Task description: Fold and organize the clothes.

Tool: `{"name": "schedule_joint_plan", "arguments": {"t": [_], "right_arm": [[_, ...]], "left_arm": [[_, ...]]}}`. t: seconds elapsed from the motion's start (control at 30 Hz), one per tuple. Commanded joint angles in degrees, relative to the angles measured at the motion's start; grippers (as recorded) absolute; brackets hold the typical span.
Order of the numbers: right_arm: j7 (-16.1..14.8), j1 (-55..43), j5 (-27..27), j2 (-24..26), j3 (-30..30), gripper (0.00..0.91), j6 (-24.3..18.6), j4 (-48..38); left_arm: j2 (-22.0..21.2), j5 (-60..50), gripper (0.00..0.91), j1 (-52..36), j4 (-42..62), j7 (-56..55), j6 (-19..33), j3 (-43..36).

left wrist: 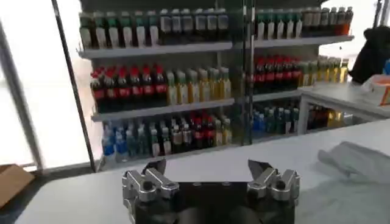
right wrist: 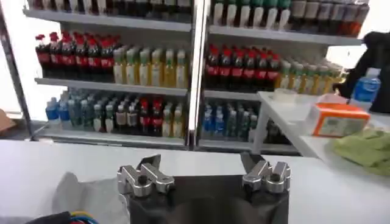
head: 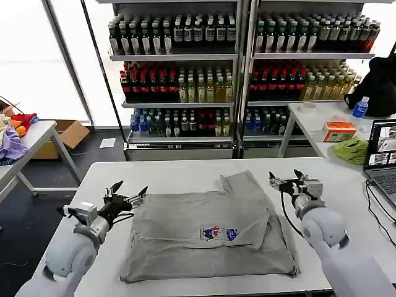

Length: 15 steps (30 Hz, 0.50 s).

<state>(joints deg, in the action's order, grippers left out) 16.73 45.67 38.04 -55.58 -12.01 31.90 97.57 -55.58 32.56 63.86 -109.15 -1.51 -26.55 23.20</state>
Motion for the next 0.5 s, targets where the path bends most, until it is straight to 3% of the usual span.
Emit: {"name": "schedule_joint_plan", "arguments": {"t": [0.03, 0.37, 0.5], "right_arm": [[-2.4, -15.4, 0.7, -4.1, 10.8, 0.907, 1.3, -15.9], [-3.6, -15.3, -2.4, -12.2, 9.7, 0.907, 1.2, -20.9], [-3.9, -14.9, -3.8, -13.9, 9.9, 0.907, 1.2, -22.5]], "left_arm": [[-1.0, 3.8, 0.907, -13.4, 17.3, 0.6, -1.0, -9.2], [-4.1, 3.7, 0.907, -14.9, 23.1, -1.4, -1.6, -10.0], [-3.1, 3.8, 0.907, -13.2, 21.6, -1.4, -3.0, -9.6]]}}
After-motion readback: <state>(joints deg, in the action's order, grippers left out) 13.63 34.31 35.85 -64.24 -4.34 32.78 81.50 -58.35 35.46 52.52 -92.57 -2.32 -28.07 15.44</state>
